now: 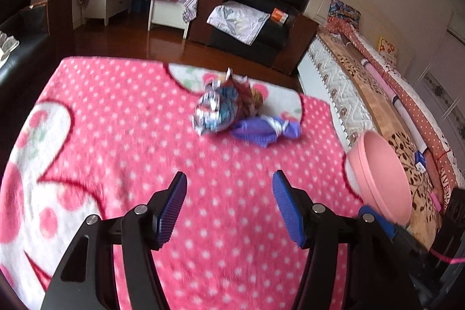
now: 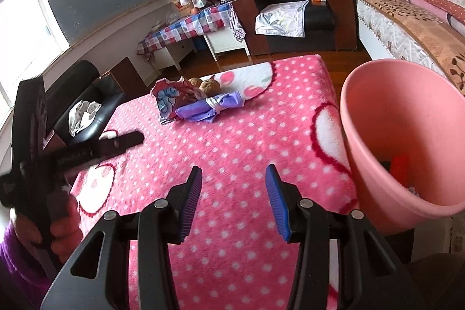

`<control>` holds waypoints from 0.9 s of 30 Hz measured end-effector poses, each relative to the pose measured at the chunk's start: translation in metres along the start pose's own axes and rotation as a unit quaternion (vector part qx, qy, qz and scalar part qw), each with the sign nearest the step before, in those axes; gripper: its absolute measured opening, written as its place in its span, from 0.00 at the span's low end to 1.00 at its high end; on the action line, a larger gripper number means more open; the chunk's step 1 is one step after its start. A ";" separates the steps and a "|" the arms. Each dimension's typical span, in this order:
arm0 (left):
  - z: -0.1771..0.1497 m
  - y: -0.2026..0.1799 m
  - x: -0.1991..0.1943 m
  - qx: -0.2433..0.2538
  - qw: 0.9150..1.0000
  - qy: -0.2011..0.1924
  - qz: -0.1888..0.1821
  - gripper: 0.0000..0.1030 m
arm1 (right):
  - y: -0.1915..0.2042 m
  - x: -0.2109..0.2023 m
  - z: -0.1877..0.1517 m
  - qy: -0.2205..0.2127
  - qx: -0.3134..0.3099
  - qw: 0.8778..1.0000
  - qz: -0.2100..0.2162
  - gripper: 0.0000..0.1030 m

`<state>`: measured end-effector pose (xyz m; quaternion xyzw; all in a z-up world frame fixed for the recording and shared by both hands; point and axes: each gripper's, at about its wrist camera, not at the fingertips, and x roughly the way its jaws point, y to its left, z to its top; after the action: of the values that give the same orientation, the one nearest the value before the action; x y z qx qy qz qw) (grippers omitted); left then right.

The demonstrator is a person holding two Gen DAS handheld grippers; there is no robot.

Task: Collect trash
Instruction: 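Move both open tools back over the foil and purple bundle, then grasp the crumpled silver foil with the left tool while the right tool grasps the purple bundle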

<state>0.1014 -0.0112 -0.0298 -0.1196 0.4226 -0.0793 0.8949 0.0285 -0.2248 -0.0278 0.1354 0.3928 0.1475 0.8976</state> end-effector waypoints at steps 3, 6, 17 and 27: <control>0.016 -0.002 0.002 0.010 1.000 -0.020 0.002 0.59 | 0.000 0.005 -0.001 0.007 0.004 1.000 0.001 0.45; 0.032 -0.004 0.010 0.018 0.999 -0.036 0.009 0.59 | 0.000 0.010 -0.002 0.012 0.007 1.000 0.003 0.45; 0.073 0.001 0.063 0.046 0.997 -0.045 0.035 0.59 | -0.003 0.020 -0.002 0.026 0.025 0.999 0.002 0.45; 0.056 0.016 0.060 0.035 0.999 -0.042 -0.001 0.07 | 0.002 0.032 0.013 0.038 0.048 0.998 0.025 0.45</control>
<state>0.1835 -0.0023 -0.0438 -0.0916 0.3820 -0.0894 0.9153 0.0589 -0.2125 -0.0397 0.1831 0.4294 0.1560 0.8705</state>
